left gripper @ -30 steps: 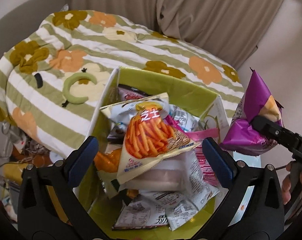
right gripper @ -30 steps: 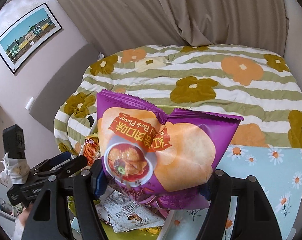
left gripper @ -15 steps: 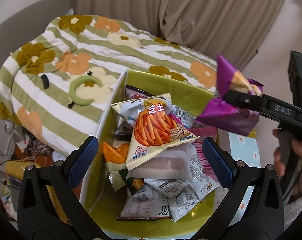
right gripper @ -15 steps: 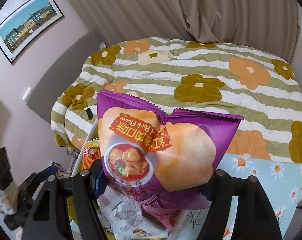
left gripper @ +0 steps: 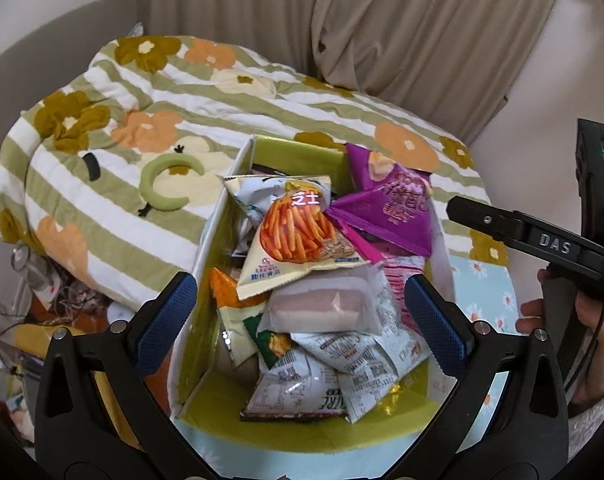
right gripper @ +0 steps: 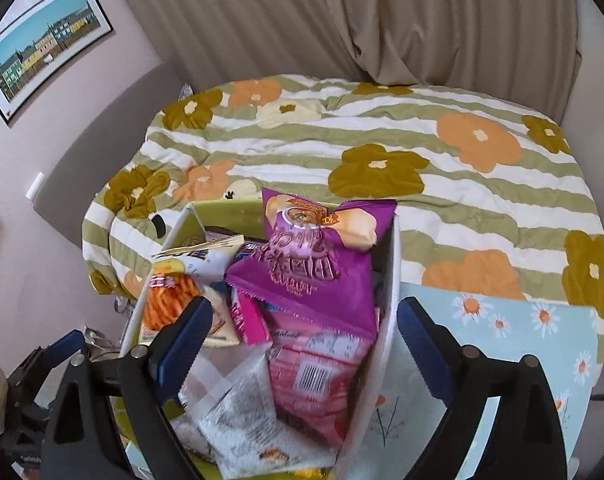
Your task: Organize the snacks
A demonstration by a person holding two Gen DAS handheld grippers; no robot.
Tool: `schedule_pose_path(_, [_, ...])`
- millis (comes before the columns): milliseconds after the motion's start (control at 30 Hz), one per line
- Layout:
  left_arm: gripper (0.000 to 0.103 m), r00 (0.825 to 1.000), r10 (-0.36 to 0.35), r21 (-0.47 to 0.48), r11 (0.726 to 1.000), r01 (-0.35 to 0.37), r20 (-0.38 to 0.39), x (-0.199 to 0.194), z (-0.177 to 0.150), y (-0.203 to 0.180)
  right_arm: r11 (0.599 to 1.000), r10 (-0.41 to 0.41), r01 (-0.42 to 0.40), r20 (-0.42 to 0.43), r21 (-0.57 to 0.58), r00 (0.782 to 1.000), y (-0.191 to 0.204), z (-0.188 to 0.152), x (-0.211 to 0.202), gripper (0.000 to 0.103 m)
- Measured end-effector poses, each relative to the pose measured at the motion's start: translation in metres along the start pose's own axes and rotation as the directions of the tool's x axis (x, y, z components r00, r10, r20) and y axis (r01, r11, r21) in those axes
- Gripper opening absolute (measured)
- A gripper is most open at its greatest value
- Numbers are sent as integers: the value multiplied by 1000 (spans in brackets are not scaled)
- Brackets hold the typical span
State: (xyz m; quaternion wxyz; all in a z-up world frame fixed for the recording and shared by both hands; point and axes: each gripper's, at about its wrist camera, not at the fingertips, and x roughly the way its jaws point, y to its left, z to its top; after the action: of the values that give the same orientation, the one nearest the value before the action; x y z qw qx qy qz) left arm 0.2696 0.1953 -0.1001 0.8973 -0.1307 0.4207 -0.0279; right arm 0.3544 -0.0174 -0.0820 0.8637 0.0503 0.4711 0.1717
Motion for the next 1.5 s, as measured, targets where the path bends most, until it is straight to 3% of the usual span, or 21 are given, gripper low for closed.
schedule_pose_path(200, [102, 998, -49, 61, 997, 47, 39, -32, -11, -16, 999, -30, 27, 102, 28, 994, 5, -22, -55, 92])
schedule_pose_path(400, [102, 991, -118, 127, 986, 108, 68, -69, -32, -48, 994, -106, 95, 212, 59, 972, 5, -59, -121, 92])
schedule_pose_path(633, [102, 982, -159, 193, 972, 137, 103, -114, -75, -102, 984, -169, 146, 290, 99, 942, -11, -113, -189, 92])
schedule_pose_path(900, [102, 972, -202, 227, 959, 172, 119, -158, -141, -150, 973, -231, 207, 322, 105, 918, -33, -177, -245, 92])
schedule_pose_path(1100, [102, 973, -193, 248, 956, 158, 126, -182, -185, -171, 965, -263, 242, 337, 103, 904, -42, -222, -276, 92])
schedule_pose_path(1300, [102, 975, -125, 263, 962, 73, 186, -211, -208, -166, 958, -286, 266, 348, 106, 893, -44, -255, -297, 92])
schedule_pose_path(1500, [103, 969, -59, 274, 962, -9, 238, -231, -222, -161, 941, -336, 328, 377, 86, 863, -32, -280, -313, 92])
